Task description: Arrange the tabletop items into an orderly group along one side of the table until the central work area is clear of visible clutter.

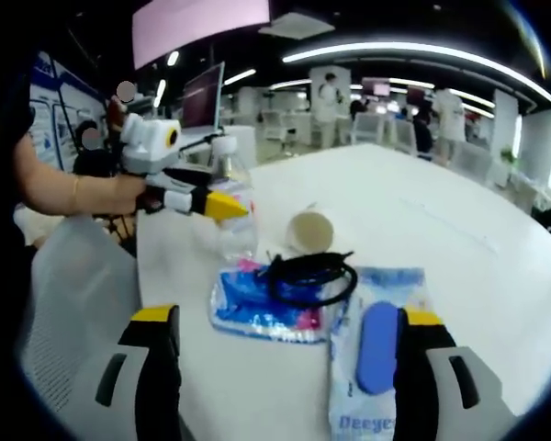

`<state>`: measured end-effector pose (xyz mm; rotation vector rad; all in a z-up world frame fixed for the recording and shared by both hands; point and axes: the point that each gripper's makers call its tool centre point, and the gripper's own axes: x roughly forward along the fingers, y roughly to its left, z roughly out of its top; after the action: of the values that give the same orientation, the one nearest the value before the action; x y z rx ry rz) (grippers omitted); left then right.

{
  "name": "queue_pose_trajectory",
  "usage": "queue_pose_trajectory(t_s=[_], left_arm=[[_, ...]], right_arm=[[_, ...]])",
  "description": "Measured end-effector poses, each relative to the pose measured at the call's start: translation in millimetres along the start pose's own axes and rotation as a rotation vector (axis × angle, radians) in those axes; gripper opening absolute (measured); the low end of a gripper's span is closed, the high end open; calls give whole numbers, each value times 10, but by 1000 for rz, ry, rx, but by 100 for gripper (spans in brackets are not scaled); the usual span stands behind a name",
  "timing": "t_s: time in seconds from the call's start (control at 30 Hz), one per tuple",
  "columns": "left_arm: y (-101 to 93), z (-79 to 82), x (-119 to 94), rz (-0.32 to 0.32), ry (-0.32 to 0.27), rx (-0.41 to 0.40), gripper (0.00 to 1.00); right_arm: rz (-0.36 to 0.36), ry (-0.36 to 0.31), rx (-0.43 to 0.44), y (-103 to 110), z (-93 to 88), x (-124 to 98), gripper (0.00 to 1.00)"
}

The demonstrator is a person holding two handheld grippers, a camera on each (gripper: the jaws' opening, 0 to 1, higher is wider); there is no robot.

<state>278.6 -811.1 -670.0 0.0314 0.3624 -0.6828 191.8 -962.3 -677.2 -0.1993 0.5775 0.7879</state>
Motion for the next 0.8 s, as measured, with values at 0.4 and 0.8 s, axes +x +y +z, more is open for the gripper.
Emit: queue_pose_trajectory(t_s=[0.4, 0.8], left_arm=[[77, 73, 13, 22, 0, 34, 43], [368, 277, 135, 65, -29, 61, 43]], right_arm=[[-6, 12, 15, -31, -53, 11, 95], [7, 25, 16, -89, -40, 74, 93]])
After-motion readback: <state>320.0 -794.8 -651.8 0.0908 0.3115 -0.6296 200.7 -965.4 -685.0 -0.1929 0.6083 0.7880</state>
